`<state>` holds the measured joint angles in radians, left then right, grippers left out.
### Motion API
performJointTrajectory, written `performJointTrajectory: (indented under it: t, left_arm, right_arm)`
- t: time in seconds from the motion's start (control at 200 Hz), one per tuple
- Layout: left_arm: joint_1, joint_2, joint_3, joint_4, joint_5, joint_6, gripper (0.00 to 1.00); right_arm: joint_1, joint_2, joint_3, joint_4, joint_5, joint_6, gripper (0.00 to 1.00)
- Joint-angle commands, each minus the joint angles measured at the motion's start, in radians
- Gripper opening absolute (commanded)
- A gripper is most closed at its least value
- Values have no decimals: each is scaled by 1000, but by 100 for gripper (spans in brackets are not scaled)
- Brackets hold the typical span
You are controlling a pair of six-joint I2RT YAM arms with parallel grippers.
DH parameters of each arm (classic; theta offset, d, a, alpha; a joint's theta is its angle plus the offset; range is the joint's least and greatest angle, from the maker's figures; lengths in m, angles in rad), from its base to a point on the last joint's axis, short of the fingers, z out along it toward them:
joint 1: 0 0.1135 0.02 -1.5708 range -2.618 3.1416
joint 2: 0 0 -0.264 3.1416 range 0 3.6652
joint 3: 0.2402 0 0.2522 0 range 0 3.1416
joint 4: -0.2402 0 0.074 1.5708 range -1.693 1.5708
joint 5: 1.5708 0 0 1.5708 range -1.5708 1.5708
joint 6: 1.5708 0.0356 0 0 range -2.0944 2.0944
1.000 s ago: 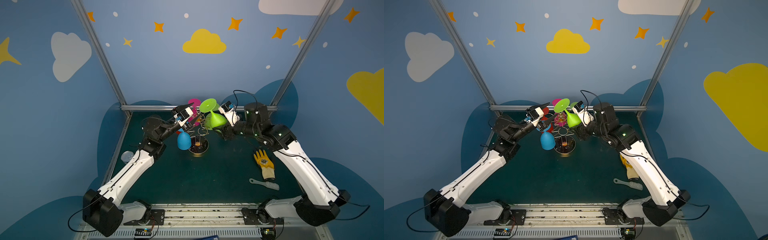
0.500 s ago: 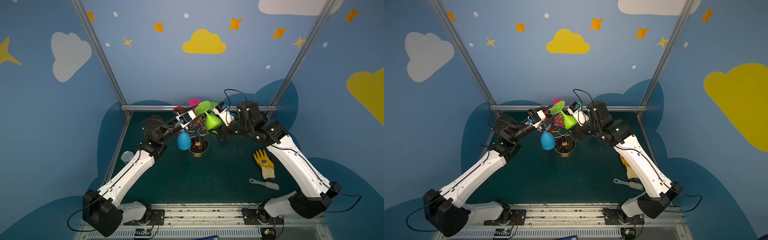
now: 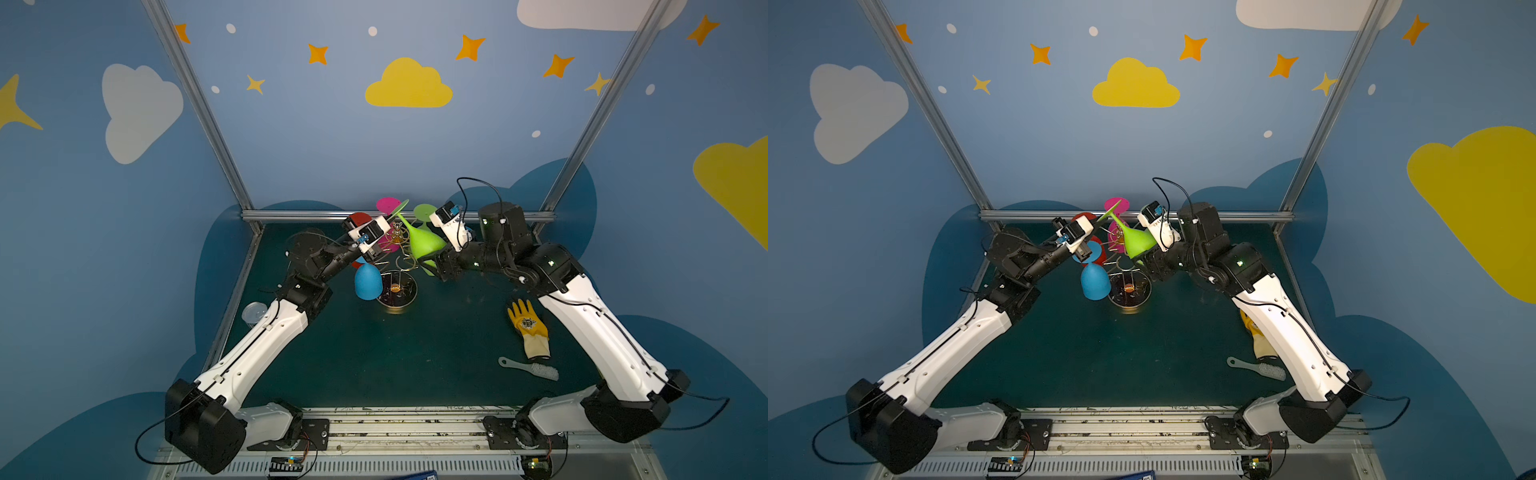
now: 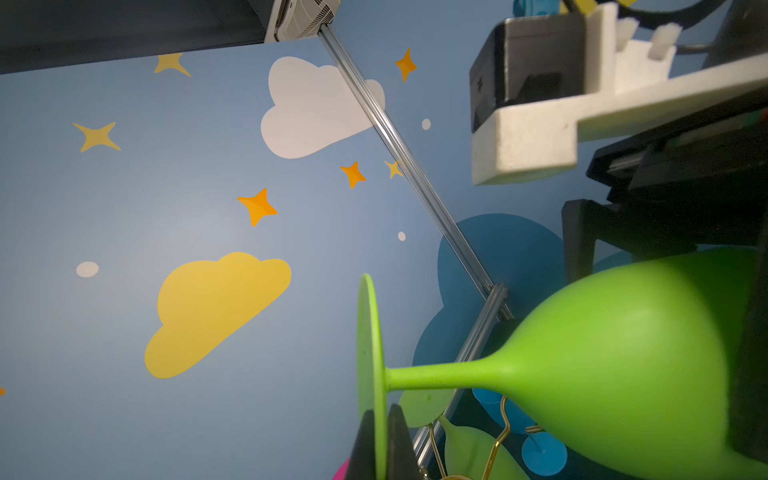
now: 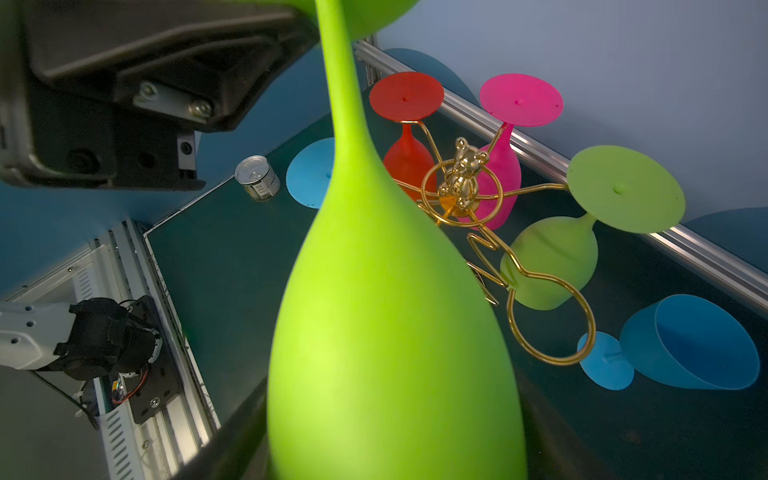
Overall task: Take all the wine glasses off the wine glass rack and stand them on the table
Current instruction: 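Grasp the green glass bowl with the right gripper while the left holds the foot, then open the left gripper and carry the green glass away with the right gripper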
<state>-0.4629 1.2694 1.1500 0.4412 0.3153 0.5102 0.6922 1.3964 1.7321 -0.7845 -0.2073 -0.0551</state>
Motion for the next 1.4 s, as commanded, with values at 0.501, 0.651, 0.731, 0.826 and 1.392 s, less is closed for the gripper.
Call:
performJointTrajectory:
  t: [0.501, 0.651, 0.731, 0.826, 1.392]
  left_arm:
    - [116, -83, -30, -61, -6, -781, 3]
    - [118, -84, -42, -67, 23, -779, 3]
    - [118, -83, -47, -63, 40, -783, 3]
    - [118, -84, -55, -56, 53, -786, 3]
    - [117, -87, -91, -7, 119, -784, 3]
  right_arm:
    - [-146, -428, -490, 622, -165, 179, 85]
    - [-197, -468, -529, 653, -206, 242, 83]
    - [-215, -450, -512, 646, -232, 270, 79]
    - [-226, -415, -483, 651, -272, 302, 74]
    - [-216, -189, -356, 743, -387, 450, 37]
